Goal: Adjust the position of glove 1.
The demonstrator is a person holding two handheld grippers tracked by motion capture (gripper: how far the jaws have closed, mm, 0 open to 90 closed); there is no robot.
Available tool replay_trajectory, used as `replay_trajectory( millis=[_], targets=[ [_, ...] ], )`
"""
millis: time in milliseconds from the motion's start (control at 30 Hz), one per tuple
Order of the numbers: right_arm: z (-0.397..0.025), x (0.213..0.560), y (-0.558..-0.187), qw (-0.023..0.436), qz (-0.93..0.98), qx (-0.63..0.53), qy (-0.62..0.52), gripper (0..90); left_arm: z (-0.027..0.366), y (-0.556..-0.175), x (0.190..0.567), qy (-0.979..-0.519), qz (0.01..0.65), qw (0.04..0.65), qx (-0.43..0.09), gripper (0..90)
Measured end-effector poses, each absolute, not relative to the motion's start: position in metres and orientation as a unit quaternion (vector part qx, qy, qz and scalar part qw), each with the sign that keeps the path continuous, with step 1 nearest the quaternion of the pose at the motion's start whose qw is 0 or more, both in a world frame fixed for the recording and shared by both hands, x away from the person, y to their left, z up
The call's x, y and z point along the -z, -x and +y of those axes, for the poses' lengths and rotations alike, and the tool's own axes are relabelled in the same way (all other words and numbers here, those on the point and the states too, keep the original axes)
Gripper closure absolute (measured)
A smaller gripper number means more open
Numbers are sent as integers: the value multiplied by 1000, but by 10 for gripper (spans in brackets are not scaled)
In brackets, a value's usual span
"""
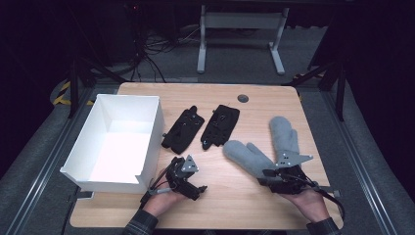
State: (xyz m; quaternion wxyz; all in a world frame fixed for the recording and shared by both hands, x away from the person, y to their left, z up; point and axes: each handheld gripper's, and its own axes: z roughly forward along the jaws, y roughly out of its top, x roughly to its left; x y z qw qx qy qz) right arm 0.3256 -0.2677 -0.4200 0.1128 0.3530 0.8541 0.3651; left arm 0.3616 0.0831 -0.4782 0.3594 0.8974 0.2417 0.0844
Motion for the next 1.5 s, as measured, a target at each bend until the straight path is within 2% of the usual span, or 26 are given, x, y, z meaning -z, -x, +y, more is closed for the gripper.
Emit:
replay_trajectory(
  millis=[67,300,600,800,1200,1433,1500],
  targets=[
    [-270,414,-329,124,847,-373,-356,599,83,-362,478,-897,242,360,-84,1],
    [-275,407,-348,148,840,-358,-380,554,83,-362,478,-897,243,359,-85,0],
    [-295,402,-375,213,815,-337,-420,620,82,-362,478,-897,240,361,-84,0],
    [-315,407,-400,242,778,-317,-484,594,82,-363,478,-898,238,361,-84,0],
    [-334,427,-428,228,757,-305,-531,560,82,-363,478,-898,237,360,-83,0],
    [-336,442,-431,220,760,-295,-535,655,82,-363,478,-898,237,360,-83,0],
    [-336,443,-430,223,762,-296,-531,722,82,-363,478,-898,237,360,-83,0]
  ],
)
